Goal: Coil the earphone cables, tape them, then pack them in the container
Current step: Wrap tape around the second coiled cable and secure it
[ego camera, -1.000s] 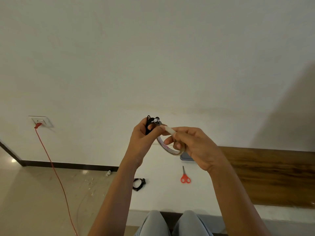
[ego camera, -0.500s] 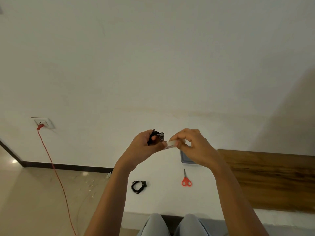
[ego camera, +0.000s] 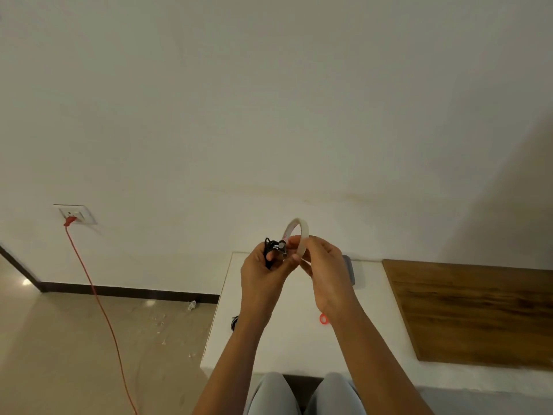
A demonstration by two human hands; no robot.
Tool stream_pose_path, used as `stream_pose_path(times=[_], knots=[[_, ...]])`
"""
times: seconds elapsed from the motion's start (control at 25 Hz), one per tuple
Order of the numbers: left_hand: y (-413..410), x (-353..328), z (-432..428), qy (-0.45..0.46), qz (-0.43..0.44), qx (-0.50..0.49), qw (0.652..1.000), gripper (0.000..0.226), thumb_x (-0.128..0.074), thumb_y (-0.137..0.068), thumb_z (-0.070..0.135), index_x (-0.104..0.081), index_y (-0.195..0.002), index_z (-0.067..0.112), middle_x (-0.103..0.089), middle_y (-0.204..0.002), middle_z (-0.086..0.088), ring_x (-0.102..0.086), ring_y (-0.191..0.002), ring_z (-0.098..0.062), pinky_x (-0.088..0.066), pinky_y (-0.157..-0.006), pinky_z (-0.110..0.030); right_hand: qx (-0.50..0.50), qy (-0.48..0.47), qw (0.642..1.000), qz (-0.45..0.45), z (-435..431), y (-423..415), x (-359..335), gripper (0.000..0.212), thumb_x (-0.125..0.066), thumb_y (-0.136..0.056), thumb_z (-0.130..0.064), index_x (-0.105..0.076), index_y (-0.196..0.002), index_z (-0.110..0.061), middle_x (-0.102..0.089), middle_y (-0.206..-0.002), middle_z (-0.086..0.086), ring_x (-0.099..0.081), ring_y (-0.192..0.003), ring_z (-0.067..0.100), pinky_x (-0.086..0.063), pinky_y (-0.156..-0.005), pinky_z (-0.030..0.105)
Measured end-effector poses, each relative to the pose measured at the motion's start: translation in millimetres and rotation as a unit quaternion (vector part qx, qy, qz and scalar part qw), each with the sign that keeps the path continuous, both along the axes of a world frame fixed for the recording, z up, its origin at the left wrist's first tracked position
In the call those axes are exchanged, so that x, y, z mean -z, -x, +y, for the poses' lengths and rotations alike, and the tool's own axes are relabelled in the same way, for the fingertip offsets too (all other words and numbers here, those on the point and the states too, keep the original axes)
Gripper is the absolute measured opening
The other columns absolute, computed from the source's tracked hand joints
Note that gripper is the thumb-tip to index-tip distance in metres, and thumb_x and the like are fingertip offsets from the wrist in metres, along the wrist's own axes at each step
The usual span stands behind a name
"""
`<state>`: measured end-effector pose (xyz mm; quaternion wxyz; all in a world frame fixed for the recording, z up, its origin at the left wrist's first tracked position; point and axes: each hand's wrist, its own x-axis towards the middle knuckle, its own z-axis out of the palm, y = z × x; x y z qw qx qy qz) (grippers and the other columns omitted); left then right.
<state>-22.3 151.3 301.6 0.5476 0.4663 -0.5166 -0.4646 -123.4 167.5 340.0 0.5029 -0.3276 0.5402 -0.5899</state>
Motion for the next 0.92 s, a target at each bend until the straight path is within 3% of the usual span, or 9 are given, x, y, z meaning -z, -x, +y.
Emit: stream_pose_path(times=[0.12, 0.2, 0.28, 0.36, 0.48, 0.6, 0.76, 0.92], knots=[[7, -3, 4, 0.021, -0.021, -0.012, 0.999, 0.018, -0.080, -0.075, 0.020, -0.063, -0.075, 0.018, -0.062, -0.061, 0.007, -0.057, -0.059, -0.005, -0.047, -0.058, -0.015, -0.010, 0.041, 0.999, -0.026, 0, 2, -2, 0.036, -0.043, -0.080, 0.000, -0.073, -0.065, -0.014, -0.073, -0.077, 0.007, -0.068, -0.076, 0.014, -0.055, -0.067, 0.020], [4, -7, 6, -0.003, -0.002, 0.018, 1.000, 0.027, -0.081, -0.074, 0.025, -0.057, -0.066, 0.016, -0.054, -0.059, -0.001, -0.050, -0.055, -0.010, -0.044, -0.055, -0.018, -0.021, 0.052, 0.998, -0.033, -1, 6, -3, 0.034, -0.042, -0.081, -0.001, -0.069, -0.063, -0.012, -0.071, -0.073, 0.008, -0.067, -0.075, 0.015, -0.054, -0.068, 0.024], [-3, -13, 5, -0.074, 0.087, 0.057, 0.992, 0.040, -0.080, -0.075, 0.026, -0.045, -0.056, 0.023, -0.044, -0.057, 0.001, -0.040, -0.053, -0.013, -0.041, -0.055, -0.023, -0.030, 0.075, 0.996, -0.035, -1, 12, -5, 0.034, -0.041, -0.087, -0.003, -0.065, -0.064, -0.012, -0.065, -0.066, 0.007, -0.065, -0.070, 0.016, -0.055, -0.071, 0.028], [-9, -19, 2, -0.134, 0.176, 0.061, 0.973, 0.040, -0.077, -0.077, 0.020, -0.041, -0.059, 0.022, -0.044, -0.059, 0.002, -0.036, -0.055, -0.015, -0.038, -0.058, -0.026, -0.046, 0.091, 0.995, 0.000, 3, 18, -10, 0.035, -0.039, -0.090, -0.005, -0.062, -0.065, -0.013, -0.058, -0.063, 0.006, -0.059, -0.060, 0.013, -0.053, -0.065, 0.025], [-5, -32, 2, -0.131, 0.173, 0.060, 0.974, 0.024, -0.072, -0.082, 0.027, -0.056, -0.073, 0.012, -0.054, -0.068, -0.002, -0.041, -0.062, -0.017, -0.039, -0.062, -0.029, -0.093, 0.106, 0.985, 0.101, 11, 16, -18, 0.034, -0.035, -0.091, -0.005, -0.058, -0.066, -0.012, -0.052, -0.063, 0.006, -0.046, -0.055, 0.010, -0.040, -0.052, 0.014], [0, -45, 6, -0.095, 0.162, 0.091, 0.978, 0.028, -0.067, -0.088, 0.028, -0.061, -0.062, 0.018, -0.054, -0.061, -0.006, -0.049, -0.059, -0.021, -0.047, -0.062, -0.029, -0.124, 0.126, 0.977, 0.120, 19, 10, -26, 0.035, -0.039, -0.094, -0.006, -0.059, -0.066, -0.011, -0.054, -0.060, 0.003, -0.046, -0.062, 0.016, -0.043, -0.061, 0.023], [-2, -58, 9, -0.057, 0.218, 0.122, 0.966, 0.028, -0.065, -0.089, 0.017, -0.061, -0.091, -0.012, -0.054, -0.057, -0.005, -0.051, -0.051, -0.020, -0.051, -0.060, -0.030, -0.125, 0.139, 0.974, 0.128, 27, 9, -41, 0.032, -0.043, -0.097, -0.011, -0.062, -0.071, -0.008, -0.054, -0.055, -0.004, -0.044, -0.051, 0.004, -0.036, -0.046, 0.008], [1, -67, 11, -0.039, 0.221, 0.119, 0.967, 0.038, -0.068, -0.086, 0.013, -0.053, -0.100, -0.019, -0.054, -0.058, -0.003, -0.050, -0.049, -0.018, -0.051, -0.058, -0.031, -0.105, 0.146, 0.977, 0.115, 29, 9, -48, 0.031, -0.043, -0.096, -0.008, -0.058, -0.069, -0.003, -0.050, -0.049, -0.006, -0.039, -0.036, 0.001, -0.030, -0.038, 0.006]])
